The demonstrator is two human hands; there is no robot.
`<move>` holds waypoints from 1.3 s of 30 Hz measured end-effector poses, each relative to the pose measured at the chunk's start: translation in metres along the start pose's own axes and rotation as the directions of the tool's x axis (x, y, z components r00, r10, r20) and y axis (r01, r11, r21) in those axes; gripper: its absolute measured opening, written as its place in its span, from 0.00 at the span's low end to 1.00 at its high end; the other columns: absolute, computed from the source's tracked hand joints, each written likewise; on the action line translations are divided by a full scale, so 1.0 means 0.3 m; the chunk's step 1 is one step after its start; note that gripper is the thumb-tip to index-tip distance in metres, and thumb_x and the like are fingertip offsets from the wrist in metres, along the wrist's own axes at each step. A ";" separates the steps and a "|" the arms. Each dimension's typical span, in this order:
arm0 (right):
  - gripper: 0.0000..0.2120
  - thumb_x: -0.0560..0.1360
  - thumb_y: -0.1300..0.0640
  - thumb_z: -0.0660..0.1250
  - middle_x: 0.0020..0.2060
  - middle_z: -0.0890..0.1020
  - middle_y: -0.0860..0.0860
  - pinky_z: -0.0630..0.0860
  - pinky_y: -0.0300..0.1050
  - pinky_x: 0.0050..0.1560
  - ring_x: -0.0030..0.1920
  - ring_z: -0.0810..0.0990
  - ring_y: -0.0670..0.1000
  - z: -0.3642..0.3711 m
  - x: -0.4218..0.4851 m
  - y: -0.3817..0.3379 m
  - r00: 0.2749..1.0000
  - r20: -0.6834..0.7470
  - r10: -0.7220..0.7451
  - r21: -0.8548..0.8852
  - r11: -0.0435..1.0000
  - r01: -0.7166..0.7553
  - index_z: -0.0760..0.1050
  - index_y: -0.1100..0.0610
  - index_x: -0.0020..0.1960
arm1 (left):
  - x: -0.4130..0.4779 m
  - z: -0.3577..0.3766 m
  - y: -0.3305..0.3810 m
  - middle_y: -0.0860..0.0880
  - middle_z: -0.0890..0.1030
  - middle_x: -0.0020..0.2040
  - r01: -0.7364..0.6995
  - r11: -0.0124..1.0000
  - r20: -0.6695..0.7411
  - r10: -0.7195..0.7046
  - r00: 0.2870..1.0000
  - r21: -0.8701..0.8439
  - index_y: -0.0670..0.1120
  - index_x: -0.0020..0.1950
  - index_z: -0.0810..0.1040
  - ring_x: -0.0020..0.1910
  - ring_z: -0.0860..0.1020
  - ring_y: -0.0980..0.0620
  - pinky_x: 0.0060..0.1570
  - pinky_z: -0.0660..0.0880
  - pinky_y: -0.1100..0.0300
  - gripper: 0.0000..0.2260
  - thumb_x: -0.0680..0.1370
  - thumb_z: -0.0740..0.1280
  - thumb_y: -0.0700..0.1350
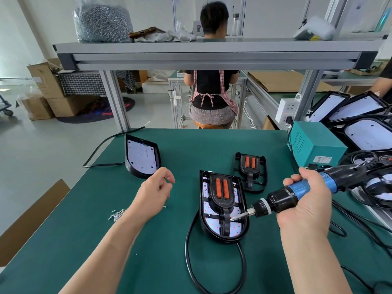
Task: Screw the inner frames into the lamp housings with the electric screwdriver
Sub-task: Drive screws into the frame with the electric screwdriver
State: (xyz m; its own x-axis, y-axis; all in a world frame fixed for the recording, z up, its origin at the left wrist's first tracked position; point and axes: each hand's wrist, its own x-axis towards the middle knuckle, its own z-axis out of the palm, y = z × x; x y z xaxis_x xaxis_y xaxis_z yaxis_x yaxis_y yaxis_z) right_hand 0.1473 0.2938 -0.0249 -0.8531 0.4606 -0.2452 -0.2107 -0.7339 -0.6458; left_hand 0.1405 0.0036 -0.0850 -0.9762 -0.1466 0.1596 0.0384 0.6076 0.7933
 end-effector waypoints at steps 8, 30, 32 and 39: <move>0.08 0.76 0.61 0.70 0.29 0.76 0.45 0.77 0.36 0.33 0.28 0.77 0.45 0.000 0.001 0.002 1.000 0.008 0.010 -0.003 1.000 -0.010 0.72 0.53 0.43 | 0.010 0.050 0.022 0.57 0.68 0.22 0.173 0.924 -0.130 -0.229 0.965 -0.342 0.48 0.52 0.77 0.21 0.65 0.59 0.22 0.61 0.70 0.08 0.81 0.62 0.37; 0.07 0.76 0.61 0.70 0.27 0.76 0.45 0.77 0.35 0.32 0.27 0.76 0.45 0.001 0.007 0.025 0.999 -0.002 0.041 -0.036 0.999 -0.041 0.72 0.53 0.46 | 0.022 0.017 0.047 0.69 0.68 0.71 0.122 0.889 0.127 -0.073 0.989 -0.442 0.61 0.81 0.54 0.69 0.66 0.72 0.52 0.67 0.81 0.46 0.75 0.70 0.27; 0.07 0.76 0.61 0.70 0.27 0.76 0.45 0.77 0.35 0.33 0.27 0.76 0.45 0.002 0.008 0.027 0.999 0.003 0.043 -0.041 0.998 -0.043 0.72 0.53 0.46 | 0.029 -0.003 0.036 0.77 0.61 0.71 0.005 0.929 -0.047 -0.024 0.999 -0.370 0.65 0.81 0.54 0.67 0.59 0.81 0.57 0.61 0.84 0.45 0.76 0.71 0.31; 0.09 0.76 0.62 0.69 0.28 0.76 0.46 0.76 0.36 0.32 0.27 0.76 0.45 0.001 0.011 0.037 0.998 0.012 0.060 -0.043 0.997 -0.059 0.71 0.53 0.42 | -0.009 -0.008 -0.027 0.54 0.77 0.53 0.132 0.791 0.062 -0.210 0.976 0.597 0.56 0.56 0.79 0.60 0.69 0.48 0.57 0.65 0.55 0.09 0.77 0.69 0.45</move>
State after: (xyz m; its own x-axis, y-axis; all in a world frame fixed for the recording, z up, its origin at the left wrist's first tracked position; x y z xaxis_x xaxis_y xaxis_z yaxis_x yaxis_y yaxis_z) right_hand 0.1419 0.2870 -0.0326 -0.8699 0.4098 -0.2746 -0.1392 -0.7380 -0.6603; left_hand 0.1434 -0.0029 -0.0904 -0.9738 -0.2224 -0.0474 -0.2263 0.9274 0.2977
